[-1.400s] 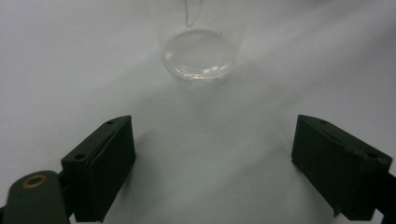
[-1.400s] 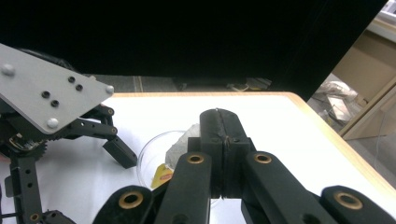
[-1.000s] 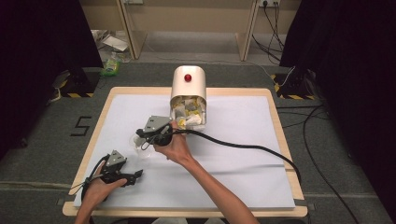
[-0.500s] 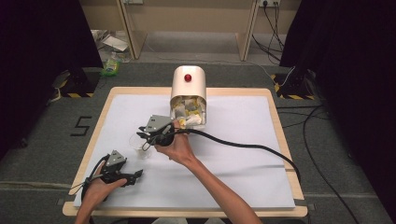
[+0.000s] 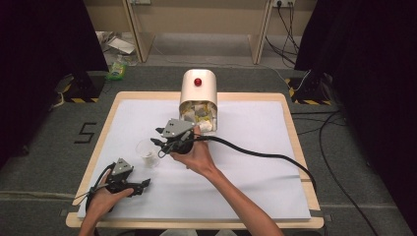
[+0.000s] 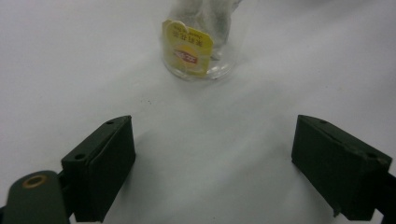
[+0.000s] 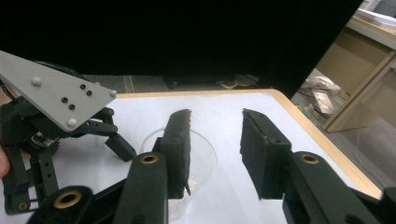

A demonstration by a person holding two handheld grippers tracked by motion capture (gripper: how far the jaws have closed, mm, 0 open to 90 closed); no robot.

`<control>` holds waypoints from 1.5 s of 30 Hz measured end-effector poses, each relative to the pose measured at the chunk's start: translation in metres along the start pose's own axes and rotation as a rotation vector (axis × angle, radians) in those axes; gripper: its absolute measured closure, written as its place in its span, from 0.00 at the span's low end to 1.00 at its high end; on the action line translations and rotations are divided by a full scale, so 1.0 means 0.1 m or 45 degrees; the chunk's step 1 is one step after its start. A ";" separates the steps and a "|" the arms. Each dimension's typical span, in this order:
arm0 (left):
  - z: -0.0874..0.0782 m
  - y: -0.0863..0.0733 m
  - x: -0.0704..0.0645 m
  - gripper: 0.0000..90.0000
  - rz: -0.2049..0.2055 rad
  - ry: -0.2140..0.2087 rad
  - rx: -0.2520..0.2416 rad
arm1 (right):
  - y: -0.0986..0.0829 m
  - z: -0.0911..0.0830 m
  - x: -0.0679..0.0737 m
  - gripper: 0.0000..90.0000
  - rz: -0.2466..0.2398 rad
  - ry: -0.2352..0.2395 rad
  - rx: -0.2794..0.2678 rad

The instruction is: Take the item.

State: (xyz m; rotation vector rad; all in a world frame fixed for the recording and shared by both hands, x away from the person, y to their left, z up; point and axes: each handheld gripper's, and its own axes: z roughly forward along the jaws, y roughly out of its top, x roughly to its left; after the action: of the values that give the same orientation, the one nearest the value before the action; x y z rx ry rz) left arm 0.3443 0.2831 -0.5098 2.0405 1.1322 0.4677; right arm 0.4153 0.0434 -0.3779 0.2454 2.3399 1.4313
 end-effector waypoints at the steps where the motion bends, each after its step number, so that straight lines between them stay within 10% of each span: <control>1: 0.00 0.00 0.00 0.14 0.000 0.000 0.000 | -0.01 -0.03 0.00 0.68 0.002 -0.005 0.002; 45: 0.00 0.00 0.00 0.14 0.000 0.002 -0.001 | -1.08 -1.08 0.04 0.55 0.203 -0.158 0.117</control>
State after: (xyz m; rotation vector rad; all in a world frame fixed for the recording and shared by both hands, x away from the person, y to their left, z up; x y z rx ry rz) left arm 0.3442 0.2828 -0.5099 2.0398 1.1328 0.4692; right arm 0.3725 -0.0938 -0.4299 0.5412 2.3304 1.3390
